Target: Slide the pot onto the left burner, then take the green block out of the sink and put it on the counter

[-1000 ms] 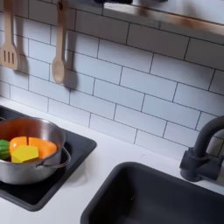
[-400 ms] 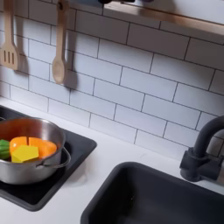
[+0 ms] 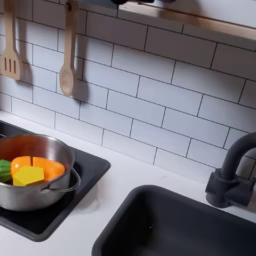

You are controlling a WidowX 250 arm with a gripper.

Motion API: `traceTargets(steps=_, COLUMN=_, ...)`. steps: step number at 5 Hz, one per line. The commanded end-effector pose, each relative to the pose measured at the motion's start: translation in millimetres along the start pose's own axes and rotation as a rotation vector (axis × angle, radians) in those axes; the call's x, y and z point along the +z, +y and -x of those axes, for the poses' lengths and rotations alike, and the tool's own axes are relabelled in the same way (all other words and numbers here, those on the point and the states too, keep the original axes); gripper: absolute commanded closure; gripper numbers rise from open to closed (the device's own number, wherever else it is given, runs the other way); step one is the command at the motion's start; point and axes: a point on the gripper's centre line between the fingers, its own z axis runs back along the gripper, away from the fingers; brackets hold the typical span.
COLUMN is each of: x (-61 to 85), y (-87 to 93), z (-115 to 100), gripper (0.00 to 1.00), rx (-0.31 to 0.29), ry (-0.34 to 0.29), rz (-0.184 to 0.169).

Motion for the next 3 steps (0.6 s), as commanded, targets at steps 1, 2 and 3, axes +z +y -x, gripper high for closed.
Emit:
traceTargets(steps=1, x=5.1, y=0.7, z=-0.1, gripper=1.0, rx=-0.002, ry=0.008, rz=0.0)
traceTargets(steps=2, x=6.1, y=0.5, z=0.7, gripper=1.0, rx=0.012, ry=0.012, rz=0.002)
traceTargets(steps=3, x=1.7, y=1.1, z=1.4, gripper=1.0, rx=0.013, ry=0.023, rz=0.004)
